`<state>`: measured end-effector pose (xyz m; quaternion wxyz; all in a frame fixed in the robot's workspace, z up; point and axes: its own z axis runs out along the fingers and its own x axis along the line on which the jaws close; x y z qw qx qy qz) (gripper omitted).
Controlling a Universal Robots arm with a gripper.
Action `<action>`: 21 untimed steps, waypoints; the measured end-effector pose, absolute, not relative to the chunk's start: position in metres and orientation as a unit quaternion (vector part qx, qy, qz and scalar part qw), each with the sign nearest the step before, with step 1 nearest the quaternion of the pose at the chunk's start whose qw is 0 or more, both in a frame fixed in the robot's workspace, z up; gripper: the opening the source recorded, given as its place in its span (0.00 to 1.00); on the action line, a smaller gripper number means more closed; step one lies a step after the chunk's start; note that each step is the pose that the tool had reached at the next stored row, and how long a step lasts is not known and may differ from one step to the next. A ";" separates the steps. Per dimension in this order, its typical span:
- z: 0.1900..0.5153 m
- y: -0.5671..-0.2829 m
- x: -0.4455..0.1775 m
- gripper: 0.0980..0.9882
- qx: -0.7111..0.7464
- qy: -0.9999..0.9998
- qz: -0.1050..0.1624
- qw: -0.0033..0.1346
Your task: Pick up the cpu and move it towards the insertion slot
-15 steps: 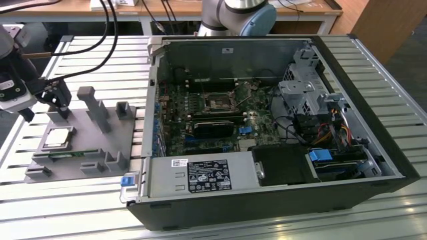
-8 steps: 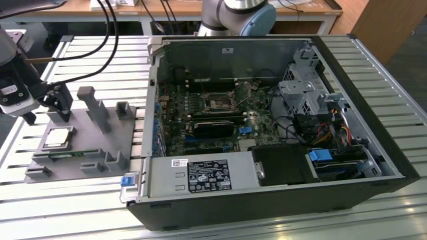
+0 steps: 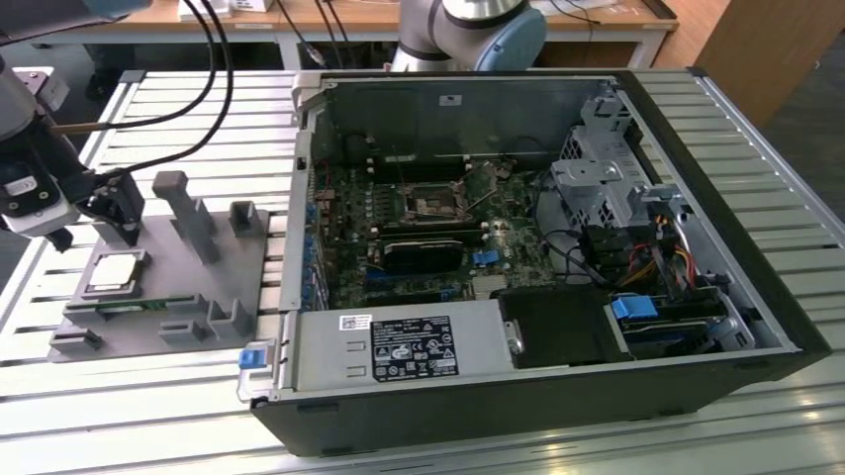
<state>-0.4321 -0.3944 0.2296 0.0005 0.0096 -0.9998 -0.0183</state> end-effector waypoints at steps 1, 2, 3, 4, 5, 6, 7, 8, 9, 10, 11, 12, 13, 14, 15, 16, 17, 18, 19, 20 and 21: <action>0.228 -0.394 -0.432 0.74 0.010 -1.000 -0.018 0.000; 0.227 -0.394 -0.432 0.74 0.010 -1.000 -0.018 0.000; 0.227 -0.394 -0.432 0.74 0.010 -1.000 -0.018 0.000; 0.226 -0.395 -0.432 0.74 0.010 -1.000 -0.018 0.000; 0.225 -0.395 -0.432 0.74 0.010 -1.000 -0.018 0.001; 0.224 -0.395 -0.432 0.74 0.009 -1.000 -0.018 0.000; 0.223 -0.395 -0.432 0.74 0.010 -1.000 -0.018 0.000; 0.222 -0.395 -0.432 0.74 0.010 -1.000 -0.018 0.000; 0.221 -0.395 -0.432 0.74 0.010 -1.000 -0.018 0.000; 0.220 -0.395 -0.432 0.74 0.010 -1.000 -0.018 0.000; 0.219 -0.395 -0.432 0.74 0.010 -1.000 -0.018 0.000; 0.218 -0.395 -0.432 0.74 0.010 -1.000 -0.018 0.000; 0.218 -0.395 -0.432 0.74 0.010 -1.000 -0.018 0.000; 0.217 -0.395 -0.432 0.74 0.010 -1.000 -0.018 0.000; 0.216 -0.395 -0.432 0.74 0.010 -1.000 -0.018 0.001; 0.215 -0.395 -0.432 0.74 0.010 -1.000 -0.018 0.000; 0.214 -0.395 -0.432 0.74 0.010 -1.000 -0.018 0.000; 0.213 -0.395 -0.432 0.74 0.010 -1.000 -0.017 0.000; 0.212 -0.395 -0.432 0.74 0.010 -1.000 -0.017 0.000; 0.211 -0.395 -0.432 0.74 0.010 -1.000 -0.017 0.000; 0.210 -0.395 -0.432 0.74 0.010 -1.000 -0.016 0.000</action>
